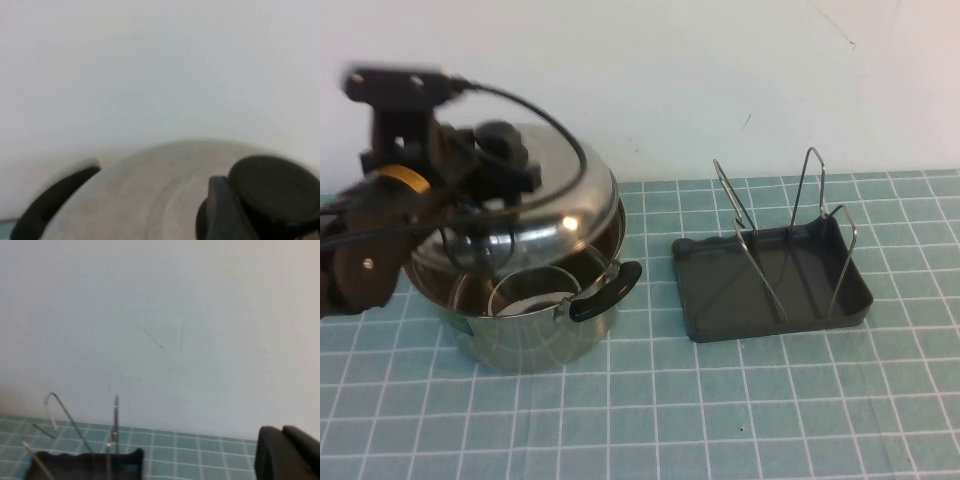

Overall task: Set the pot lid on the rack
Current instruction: Hand over the pot lid

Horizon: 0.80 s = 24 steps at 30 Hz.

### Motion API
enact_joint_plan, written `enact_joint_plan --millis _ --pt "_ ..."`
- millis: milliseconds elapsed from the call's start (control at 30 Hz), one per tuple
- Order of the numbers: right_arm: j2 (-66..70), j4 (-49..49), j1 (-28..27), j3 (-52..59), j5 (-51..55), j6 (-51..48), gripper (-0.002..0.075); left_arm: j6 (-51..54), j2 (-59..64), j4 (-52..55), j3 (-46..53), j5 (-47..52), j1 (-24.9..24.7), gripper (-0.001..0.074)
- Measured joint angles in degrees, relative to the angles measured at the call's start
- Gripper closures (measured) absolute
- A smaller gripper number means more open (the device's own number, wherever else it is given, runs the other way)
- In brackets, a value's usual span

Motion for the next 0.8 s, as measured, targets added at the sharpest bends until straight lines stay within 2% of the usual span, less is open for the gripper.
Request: enact_joint_plan --millis 33,67,167,333,467,567,633,700,800 --pt "0.3 3.3 0.0 -0.9 1.1 -1.2 0.0727 -1.9 -1.1 -0.1 0.0 -1.6 -0.3 0.0432" --pt "0.8 6.6 0.0 -1.9 2.2 -3.2 0.0727 -4.5 -2.2 0.1 0.0 -3.8 -0.6 0.0396" --pt "3.9 23.5 0.4 -4.7 6.5 -13.4 0.0727 -14.3 -3.9 3.8 0.0 -11.4 -2.8 0.0407" --pt "12.4 56.2 0.7 -6.3 14.6 -37.3 0.0727 -27.1 -4.0 21.7 0.0 -22.3 -7.8 0.0407" --pt "20.5 73.8 0.7 -6.4 20.7 -49.0 0.0727 -33.2 -3.3 30.0 0.0 -30.3 -11.2 0.0407" --pt "26.2 78.0 0.7 -6.7 23.2 -50.8 0.0726 -35.6 -2.6 32.2 0.0 -35.5 -13.1 0.0407" --pt "29.8 78.8 0.7 -7.0 25.7 -51.4 0.0697 -36.8 -2.4 32.5 0.0 -38.6 -14.0 0.0407" --pt "33.1 78.9 0.7 -7.4 29.7 -51.7 0.0615 -38.2 -2.1 32.7 0.0 -40.7 -14.7 0.0407" --pt "38.0 79.0 0.7 -8.3 36.4 -49.9 0.0438 -39.4 -1.9 33.6 0.0 -42.1 -15.5 0.0407"
